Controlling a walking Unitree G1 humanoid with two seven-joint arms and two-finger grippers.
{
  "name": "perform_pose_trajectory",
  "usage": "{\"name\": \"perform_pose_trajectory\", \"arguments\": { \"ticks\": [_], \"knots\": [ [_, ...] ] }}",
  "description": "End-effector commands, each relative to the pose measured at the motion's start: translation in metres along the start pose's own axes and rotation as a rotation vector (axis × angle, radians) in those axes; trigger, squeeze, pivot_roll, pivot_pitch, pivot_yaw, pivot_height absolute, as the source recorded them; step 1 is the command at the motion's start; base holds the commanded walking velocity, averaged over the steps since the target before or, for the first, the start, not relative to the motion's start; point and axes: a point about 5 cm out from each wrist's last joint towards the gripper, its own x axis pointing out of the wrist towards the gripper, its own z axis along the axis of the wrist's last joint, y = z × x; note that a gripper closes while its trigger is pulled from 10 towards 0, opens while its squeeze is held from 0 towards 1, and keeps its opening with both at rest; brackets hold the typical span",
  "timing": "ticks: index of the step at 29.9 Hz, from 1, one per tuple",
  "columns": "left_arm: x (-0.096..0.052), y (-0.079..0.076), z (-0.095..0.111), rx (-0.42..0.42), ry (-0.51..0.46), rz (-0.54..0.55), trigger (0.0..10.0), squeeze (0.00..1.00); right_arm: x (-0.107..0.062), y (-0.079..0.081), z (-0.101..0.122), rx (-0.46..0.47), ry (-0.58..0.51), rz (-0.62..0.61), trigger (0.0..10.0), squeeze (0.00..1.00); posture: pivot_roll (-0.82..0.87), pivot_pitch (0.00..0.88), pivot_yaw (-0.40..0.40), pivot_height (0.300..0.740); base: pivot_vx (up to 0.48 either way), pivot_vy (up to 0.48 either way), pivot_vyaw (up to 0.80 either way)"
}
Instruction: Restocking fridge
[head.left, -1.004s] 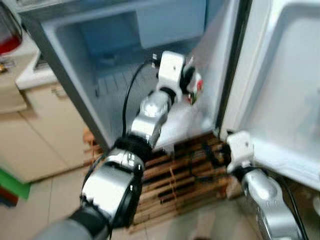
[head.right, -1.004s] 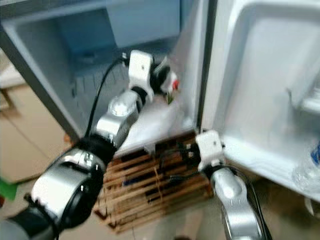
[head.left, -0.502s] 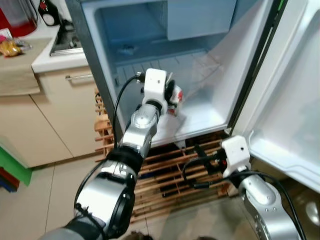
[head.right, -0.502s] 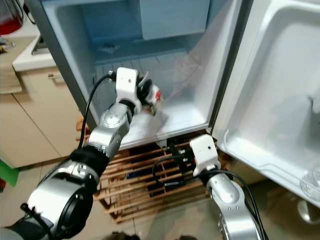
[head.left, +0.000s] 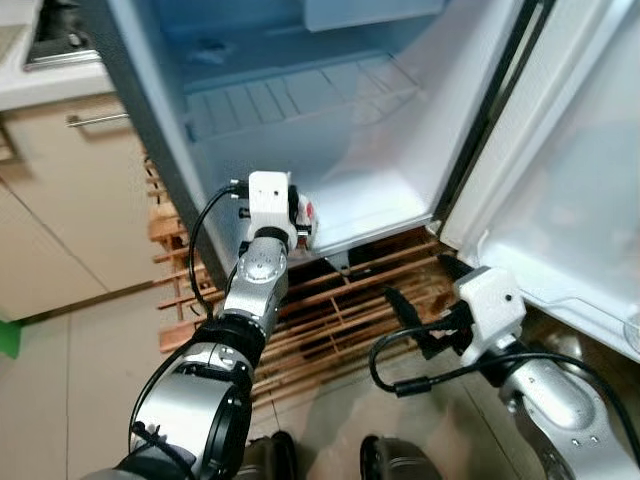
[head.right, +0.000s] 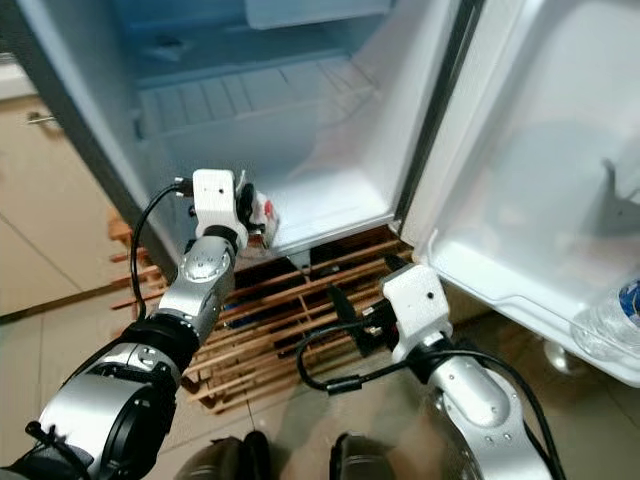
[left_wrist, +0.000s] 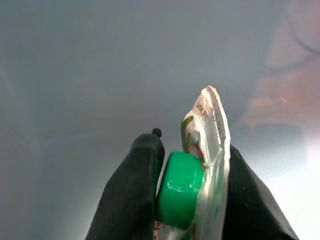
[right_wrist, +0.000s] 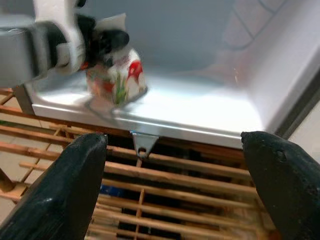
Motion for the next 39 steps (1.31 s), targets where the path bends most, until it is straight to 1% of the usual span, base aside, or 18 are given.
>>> {"name": "perform_pose_trajectory", "arguments": {
  "ticks": [1, 5, 6, 10, 11, 14, 15, 16, 18, 19, 20, 24, 30, 32, 36, 37, 38, 39],
  "knots": [
    [0.004, 0.006, 0.002, 0.005, 0.019, 0.087, 10.0, 0.00, -0.006, 0.004, 0.008, -0.002, -0.010, 0.005, 10.0, 0.00, -0.31, 0.261, 0.032, 0.740, 0.000, 0.000, 0.00],
    [0.013, 0.014, 0.021, -0.051, -0.011, 0.179, 10.0, 0.00, -0.016, 0.012, 0.011, 0.012, 0.003, -0.012, 10.0, 0.00, -0.35, 0.282, 0.040, 0.740, 0.000, 0.000, 0.32],
    [0.013, 0.014, 0.021, -0.051, -0.011, 0.179, 10.0, 0.00, -0.016, 0.012, 0.011, 0.012, 0.003, -0.012, 10.0, 0.00, -0.35, 0.282, 0.040, 0.740, 0.000, 0.000, 0.43],
    [0.022, 0.021, 0.039, -0.040, -0.035, 0.229, 10.0, 0.00, -0.025, 0.019, 0.012, 0.017, 0.035, -0.018, 10.0, 0.00, -0.38, 0.303, 0.043, 0.740, 0.000, 0.000, 0.43],
    [0.022, 0.021, 0.039, -0.040, -0.035, 0.229, 10.0, 0.00, -0.025, 0.019, 0.012, 0.017, 0.035, -0.018, 10.0, 0.00, -0.38, 0.303, 0.043, 0.740, 0.000, 0.000, 0.43],
    [0.025, 0.035, 0.040, -0.015, -0.018, 0.292, 10.0, 0.00, -0.032, 0.022, 0.012, 0.021, 0.062, -0.026, 10.0, 0.00, -0.39, 0.316, 0.044, 0.740, 0.000, 0.000, 0.43],
    [0.025, 0.035, 0.040, -0.015, -0.018, 0.292, 10.0, 0.00, -0.032, 0.022, 0.012, 0.021, 0.062, -0.026, 10.0, 0.00, -0.39, 0.316, 0.044, 0.740, 0.000, 0.000, 0.44],
    [0.025, 0.043, 0.039, -0.005, -0.009, 0.315, 10.0, 0.00, -0.034, 0.023, 0.012, 0.024, 0.071, -0.029, 10.0, 0.00, -0.39, 0.321, 0.043, 0.740, 0.000, 0.000, 0.45],
    [0.025, 0.047, 0.038, -0.008, -0.004, 0.320, 10.0, 0.00, -0.034, 0.024, 0.012, 0.026, 0.075, -0.030, 10.0, 0.00, -0.39, 0.321, 0.042, 0.740, 0.000, 0.000, 0.46],
    [0.026, 0.048, 0.038, -0.008, -0.003, 0.318, 10.0, 0.63, -0.034, 0.024, 0.012, 0.027, 0.077, -0.030, 10.0, 0.00, -0.39, 0.321, 0.042, 0.740, 0.000, 0.000, 0.47],
    [0.026, 0.049, 0.038, -0.012, -0.002, 0.317, 10.0, 1.00, -0.034, 0.024, 0.012, 0.027, 0.079, -0.030, 10.0, 0.00, -0.38, 0.321, 0.042, 0.740, 0.000, 0.000, 0.48],
    [0.026, 0.051, 0.039, -0.026, 0.000, 0.327, 10.0, 1.00, -0.032, 0.025, 0.011, 0.026, 0.083, -0.026, 10.0, 0.00, -0.37, 0.317, 0.043, 0.740, 0.000, 0.000, 0.47],
    [0.025, 0.043, 0.039, -0.124, 0.018, 0.352, 10.0, 1.00, -0.027, 0.025, 0.009, 0.016, 0.090, -0.014, 10.0, 0.00, -0.37, 0.304, 0.045, 0.740, 0.000, 0.000, 0.47],
    [0.025, 0.041, 0.038, -0.137, 0.022, 0.353, 10.0, 1.00, -0.026, 0.025, 0.009, 0.016, 0.090, -0.014, 10.0, 0.00, -0.37, 0.304, 0.045, 0.740, 0.000, 0.000, 0.48],
    [0.025, 0.034, 0.039, -0.159, 0.020, 0.345, 10.0, 1.00, -0.024, 0.024, 0.008, 0.010, 0.091, -0.014, 10.0, 0.00, -0.36, 0.280, 0.048, 0.740, 0.000, 0.000, 0.48],
    [0.024, 0.027, 0.041, -0.171, 0.010, 0.324, 10.0, 1.00, -0.023, 0.024, 0.006, 0.007, 0.091, -0.011, 10.0, 0.00, -0.35, 0.272, 0.050, 0.740, 0.000, 0.000, 0.48],
    [0.024, 0.027, 0.041, -0.171, 0.010, 0.324, 10.0, 1.00, -0.023, 0.024, 0.006, 0.007, 0.091, -0.011, 10.0, 0.00, -0.35, 0.272, 0.050, 0.740, 0.000, 0.000, 0.48],
    [0.025, 0.018, 0.046, -0.175, -0.010, 0.280, 10.0, 1.00, -0.021, 0.024, 0.006, 0.006, 0.088, -0.008, 10.0, 0.00, -0.35, 0.261, 0.053, 0.740, 0.000, 0.000, 0.49]
  ]
}}
